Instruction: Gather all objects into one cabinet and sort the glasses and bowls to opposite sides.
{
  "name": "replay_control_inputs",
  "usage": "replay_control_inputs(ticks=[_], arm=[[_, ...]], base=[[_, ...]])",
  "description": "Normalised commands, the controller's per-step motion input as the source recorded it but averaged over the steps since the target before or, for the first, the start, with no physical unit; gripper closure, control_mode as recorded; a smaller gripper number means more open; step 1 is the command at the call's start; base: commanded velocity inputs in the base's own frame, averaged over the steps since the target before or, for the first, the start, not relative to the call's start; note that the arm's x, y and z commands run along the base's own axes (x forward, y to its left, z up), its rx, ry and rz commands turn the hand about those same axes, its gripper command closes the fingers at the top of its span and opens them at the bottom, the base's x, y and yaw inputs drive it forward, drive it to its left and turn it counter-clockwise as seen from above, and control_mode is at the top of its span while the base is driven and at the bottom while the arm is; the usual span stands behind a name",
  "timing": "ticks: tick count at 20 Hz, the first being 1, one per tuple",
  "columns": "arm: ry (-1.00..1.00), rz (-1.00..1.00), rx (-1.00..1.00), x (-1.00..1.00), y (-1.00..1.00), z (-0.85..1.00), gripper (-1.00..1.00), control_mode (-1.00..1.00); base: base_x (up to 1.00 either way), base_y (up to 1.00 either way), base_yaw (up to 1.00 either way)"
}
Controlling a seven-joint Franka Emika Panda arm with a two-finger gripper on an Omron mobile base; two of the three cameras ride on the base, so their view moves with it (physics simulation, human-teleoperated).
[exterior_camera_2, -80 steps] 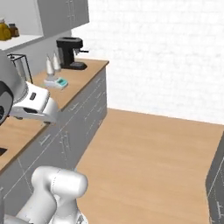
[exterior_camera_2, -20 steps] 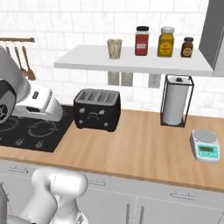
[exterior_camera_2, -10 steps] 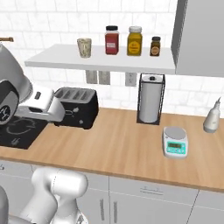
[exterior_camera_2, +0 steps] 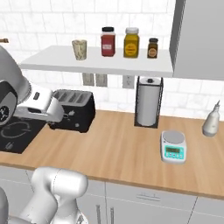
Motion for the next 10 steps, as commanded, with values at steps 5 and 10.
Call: replay_control_inputs(ticks=[5, 10], arm=[[0.0, 0.0, 0.0, 0.0, 0.0, 0.0, -1.0, 1.0], [-0.04, -0.01, 0.0, 0.0, -0.01, 0.0, -1.0, -1.0]], base=[[0.52, -0.05, 0.0], [0.33, -0.01, 0.0]])
